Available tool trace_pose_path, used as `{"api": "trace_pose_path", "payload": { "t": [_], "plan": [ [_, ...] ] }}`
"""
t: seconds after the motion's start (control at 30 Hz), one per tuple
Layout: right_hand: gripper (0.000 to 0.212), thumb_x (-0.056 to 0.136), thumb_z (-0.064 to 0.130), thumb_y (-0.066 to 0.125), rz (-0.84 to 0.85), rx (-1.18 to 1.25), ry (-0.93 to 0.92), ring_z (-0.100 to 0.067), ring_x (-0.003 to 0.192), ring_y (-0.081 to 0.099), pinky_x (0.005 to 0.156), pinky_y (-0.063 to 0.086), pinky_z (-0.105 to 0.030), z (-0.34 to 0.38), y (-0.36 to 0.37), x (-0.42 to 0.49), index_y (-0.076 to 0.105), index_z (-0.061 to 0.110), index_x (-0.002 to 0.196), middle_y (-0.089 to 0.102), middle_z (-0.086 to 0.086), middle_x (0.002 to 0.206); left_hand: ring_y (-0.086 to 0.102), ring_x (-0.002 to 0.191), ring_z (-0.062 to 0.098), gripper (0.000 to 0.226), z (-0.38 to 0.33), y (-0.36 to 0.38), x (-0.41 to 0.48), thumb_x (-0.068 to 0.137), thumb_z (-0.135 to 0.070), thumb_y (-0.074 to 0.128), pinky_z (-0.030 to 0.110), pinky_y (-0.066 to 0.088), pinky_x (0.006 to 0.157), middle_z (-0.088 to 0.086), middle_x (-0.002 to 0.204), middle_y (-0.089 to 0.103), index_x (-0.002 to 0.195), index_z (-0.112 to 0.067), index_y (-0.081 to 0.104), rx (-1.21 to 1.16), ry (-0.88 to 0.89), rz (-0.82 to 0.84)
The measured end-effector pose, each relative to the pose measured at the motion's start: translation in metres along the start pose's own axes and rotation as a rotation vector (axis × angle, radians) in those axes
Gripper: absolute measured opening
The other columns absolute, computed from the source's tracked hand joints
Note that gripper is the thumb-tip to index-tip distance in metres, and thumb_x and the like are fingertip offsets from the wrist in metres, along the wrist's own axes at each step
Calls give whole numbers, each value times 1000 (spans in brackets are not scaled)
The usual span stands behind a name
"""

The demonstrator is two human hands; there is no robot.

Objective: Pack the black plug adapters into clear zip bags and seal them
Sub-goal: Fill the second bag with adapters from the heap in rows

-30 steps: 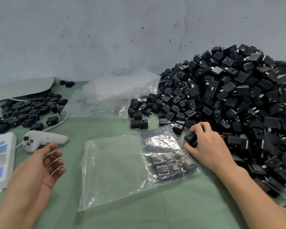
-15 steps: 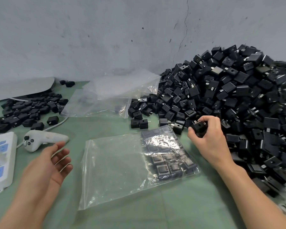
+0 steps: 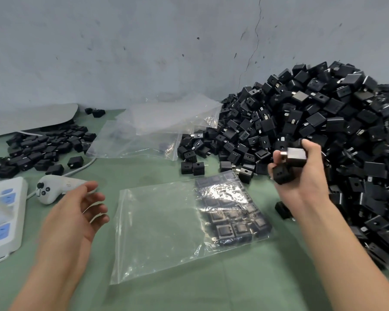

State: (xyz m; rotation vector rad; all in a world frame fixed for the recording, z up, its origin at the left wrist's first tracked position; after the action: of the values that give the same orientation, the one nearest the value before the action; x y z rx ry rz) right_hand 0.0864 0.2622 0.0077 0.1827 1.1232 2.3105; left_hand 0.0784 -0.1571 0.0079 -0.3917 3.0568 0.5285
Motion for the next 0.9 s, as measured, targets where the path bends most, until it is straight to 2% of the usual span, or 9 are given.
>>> {"api": "trace_pose_path", "payload": {
  "t": [0.13,0.23,0.37,0.47,0.53,0.6,0.73,0.8,0.9],
  "plan": [
    [33,86,34,65,123,402,335,-14,63,59,64,49,-29,-43,37,-36,52,12,108,60,-4,91,57,56,12,28,-8,45,-22,103,-19,46,22,47,46,-1,70,64,89,-24,70,76,144,148],
    [29,89,33,59,174,513,477,-17,60,55,60,52,-33,-72,62,-61,53,11,107,57,-6,80,60,61,15,28,2,84,-45,102,-20,50,23,48,48,2,76,67,88,-30,73,190,177,312],
    [33,85,38,61,196,500,569,-25,66,59,71,53,-39,-104,82,-85,58,6,93,56,-10,76,63,65,11,7,19,122,-72,94,-38,61,23,50,54,-7,86,68,98,-39,66,374,229,457],
    [41,84,48,56,212,386,613,-29,81,63,74,50,-39,-121,87,-93,62,8,89,64,-13,89,64,69,9,35,28,128,-78,78,-63,58,22,51,61,-19,97,63,108,-46,56,552,295,423],
    [44,83,51,53,235,293,591,-30,78,65,64,49,-35,-126,89,-95,67,13,102,69,-15,103,64,72,8,45,30,123,-74,74,-70,56,14,47,60,-21,96,60,114,-52,50,623,313,360],
    [39,83,49,52,265,269,576,-34,90,63,59,50,-33,-130,94,-96,63,22,109,68,-12,118,62,73,5,45,30,118,-68,75,-72,54,13,43,60,-20,92,59,117,-56,47,694,338,317],
    [25,86,41,54,308,403,604,-34,104,69,83,57,-45,-139,103,-103,62,19,94,71,-6,110,59,76,2,28,25,111,-60,81,-60,58,23,43,64,-17,95,57,105,-52,47,769,403,258],
    [25,87,41,53,325,392,619,-33,100,72,86,54,-46,-142,104,-106,62,19,94,74,-8,107,57,83,-1,31,22,109,-60,78,-61,58,29,47,66,-23,105,51,104,-51,45,797,413,261],
    [25,89,39,53,260,386,601,-33,110,69,107,41,-49,-144,101,-104,59,18,101,72,-9,118,52,83,-12,39,18,106,-63,73,-69,58,26,41,61,-38,112,45,103,-52,41,850,417,259]
  ]
}}
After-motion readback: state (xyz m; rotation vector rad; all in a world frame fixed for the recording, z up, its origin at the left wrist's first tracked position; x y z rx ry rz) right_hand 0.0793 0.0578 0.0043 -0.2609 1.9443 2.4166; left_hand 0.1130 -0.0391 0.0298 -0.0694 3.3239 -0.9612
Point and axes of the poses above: each hand's wrist, its own x-axis towards the middle knuckle, its own y-axis out of the palm, z = x × y, the point moved 7 cm from there along x, towards the middle knuckle
